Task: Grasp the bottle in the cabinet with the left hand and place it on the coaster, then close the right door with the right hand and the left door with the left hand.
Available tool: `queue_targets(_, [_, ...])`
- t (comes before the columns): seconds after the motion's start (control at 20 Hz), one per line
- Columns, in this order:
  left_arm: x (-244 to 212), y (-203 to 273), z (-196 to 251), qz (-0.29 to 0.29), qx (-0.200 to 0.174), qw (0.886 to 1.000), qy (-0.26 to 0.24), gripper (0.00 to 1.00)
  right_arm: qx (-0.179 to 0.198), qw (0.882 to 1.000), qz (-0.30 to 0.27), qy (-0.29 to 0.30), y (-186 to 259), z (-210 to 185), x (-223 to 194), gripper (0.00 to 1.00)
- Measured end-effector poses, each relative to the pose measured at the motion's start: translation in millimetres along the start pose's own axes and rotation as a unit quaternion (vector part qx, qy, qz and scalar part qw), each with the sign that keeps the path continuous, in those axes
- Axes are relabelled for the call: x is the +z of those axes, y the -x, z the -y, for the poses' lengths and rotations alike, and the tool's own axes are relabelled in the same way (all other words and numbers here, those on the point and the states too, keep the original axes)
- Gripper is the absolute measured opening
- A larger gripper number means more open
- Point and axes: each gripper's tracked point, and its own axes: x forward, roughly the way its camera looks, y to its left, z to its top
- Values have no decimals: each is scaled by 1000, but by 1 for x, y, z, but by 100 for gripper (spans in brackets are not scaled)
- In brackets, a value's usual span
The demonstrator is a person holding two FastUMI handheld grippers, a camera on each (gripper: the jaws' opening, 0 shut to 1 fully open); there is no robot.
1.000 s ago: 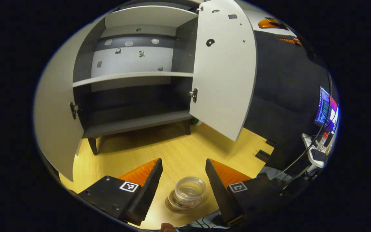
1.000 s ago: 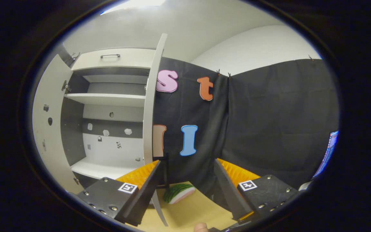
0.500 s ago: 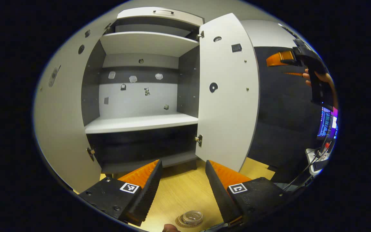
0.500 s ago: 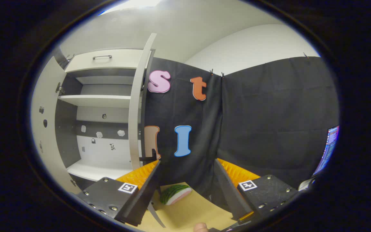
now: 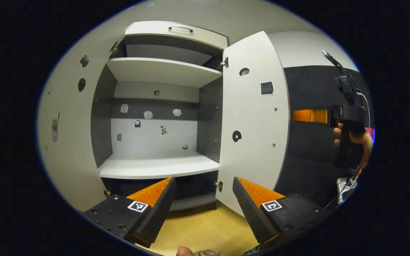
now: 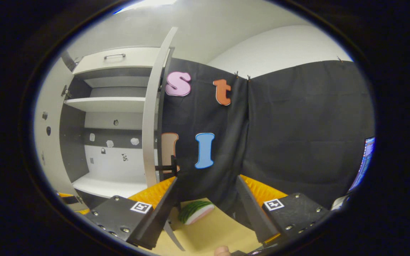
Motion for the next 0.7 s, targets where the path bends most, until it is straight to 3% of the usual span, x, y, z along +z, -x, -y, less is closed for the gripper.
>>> queue_targets(0.25, [8, 3, -7, 8, 10, 1000, -7, 99, 4, 1000, -7, 3, -7, -7, -10, 99])
queue_targets(0.3, [7, 4, -9, 7, 12, 1000, -7, 100, 7, 1000, -6, 2, -8, -8, -10, 94])
queue_targets(0.4, [7, 4, -11, 4, 15, 1000, -4, 100, 18, 1000, -8, -3, -9, -12, -10, 100])
queue_targets(0.7, [9, -7, -2, 1, 5, 1000, 20, 100, 30, 1000, -5, -3, -6, -18, -11, 97])
